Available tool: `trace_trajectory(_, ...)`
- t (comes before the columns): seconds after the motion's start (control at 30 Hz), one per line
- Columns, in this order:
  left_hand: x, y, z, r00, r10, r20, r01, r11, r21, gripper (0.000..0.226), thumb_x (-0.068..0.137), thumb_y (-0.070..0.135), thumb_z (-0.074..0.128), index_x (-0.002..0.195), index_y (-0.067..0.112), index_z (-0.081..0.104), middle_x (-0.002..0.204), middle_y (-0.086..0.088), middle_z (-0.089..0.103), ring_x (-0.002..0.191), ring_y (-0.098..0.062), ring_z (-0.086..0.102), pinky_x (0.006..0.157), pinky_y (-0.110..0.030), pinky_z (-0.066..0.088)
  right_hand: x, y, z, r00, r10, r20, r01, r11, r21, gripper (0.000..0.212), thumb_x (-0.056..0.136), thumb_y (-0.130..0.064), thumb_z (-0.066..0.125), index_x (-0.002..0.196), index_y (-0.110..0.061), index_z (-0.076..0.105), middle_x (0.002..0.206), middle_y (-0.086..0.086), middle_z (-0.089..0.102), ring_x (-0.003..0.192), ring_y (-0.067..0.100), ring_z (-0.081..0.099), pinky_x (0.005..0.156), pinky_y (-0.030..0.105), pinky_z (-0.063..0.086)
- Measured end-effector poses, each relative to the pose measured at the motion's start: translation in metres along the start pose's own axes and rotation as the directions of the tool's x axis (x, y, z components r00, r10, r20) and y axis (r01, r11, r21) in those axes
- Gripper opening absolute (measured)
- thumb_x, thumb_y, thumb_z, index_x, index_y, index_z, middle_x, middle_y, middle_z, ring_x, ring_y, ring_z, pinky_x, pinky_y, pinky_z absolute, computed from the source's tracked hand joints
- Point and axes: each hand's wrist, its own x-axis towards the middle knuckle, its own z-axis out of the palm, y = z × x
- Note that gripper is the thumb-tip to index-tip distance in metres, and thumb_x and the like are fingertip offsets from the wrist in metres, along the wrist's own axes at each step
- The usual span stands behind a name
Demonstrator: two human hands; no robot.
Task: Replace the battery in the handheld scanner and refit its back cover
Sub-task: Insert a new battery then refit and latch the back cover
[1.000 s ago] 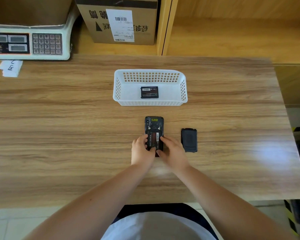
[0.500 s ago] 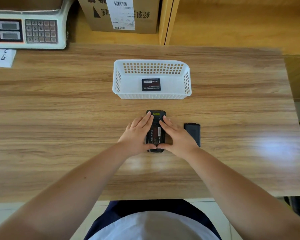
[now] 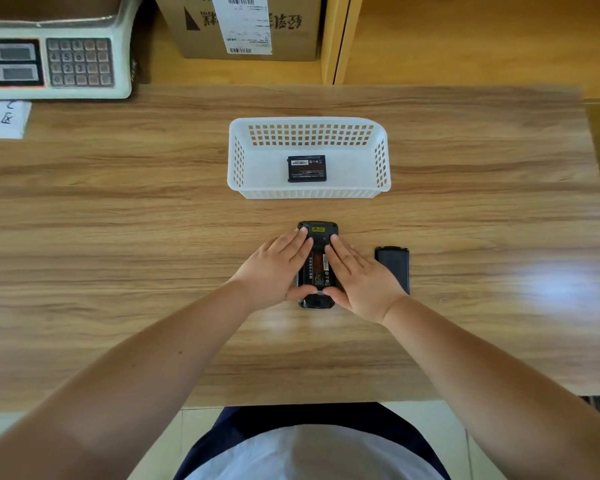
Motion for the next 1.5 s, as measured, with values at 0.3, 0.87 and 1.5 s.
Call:
trace_trajectory(0.3,-0.02,0.023,0.004,0.918,-0.376,-0.127,0.189,0.695,-0.693,0.047,0.091,0.048,0.051,0.132,0.024,0.056,0.117,0.0,0.057,0.106,-0.017,0.055,0.091,-0.032,0.048,-0.009,-0.038,-0.012,0.896,0.436,-0.082,-0.354,0.814,0.46,0.049,0.098,-0.047,0.033,0.127,-0.014,0.055,0.101,0.003,0.067,0.089,0.019,0.063,0.074,0.026,0.049)
trace_trajectory(0.87,-0.031,0.047,0.012,0.871,-0.466,0.154,0.297,0.252,-0.921,0.044,0.09,0.022,0.066,0.132,0.025,0.056,0.092,-0.003,0.071,0.075,-0.01,0.068,0.067,-0.011,0.05,-0.021,-0.07,-0.022,0.683,0.657,0.32,-0.423,-0.002,0.906,0.048,0.089,-0.017,0.066,0.135,-0.012,0.053,0.084,0.021,0.071,0.062,0.011,0.064,0.059,0.024,0.054)
trace_trajectory(1.5,-0.024,0.039,0.012,0.868,-0.495,0.036,0.334,0.53,-0.779,0.04,0.086,0.028,0.07,0.12,0.022,0.049,0.081,0.002,0.063,0.073,-0.014,0.063,0.069,-0.034,0.053,-0.011,-0.062,-0.019,0.702,0.681,0.206,-0.548,0.333,0.767,0.061,0.084,-0.019,0.071,0.139,-0.023,0.045,0.067,-0.002,0.059,0.06,0.007,0.055,0.054,0.013,0.041)
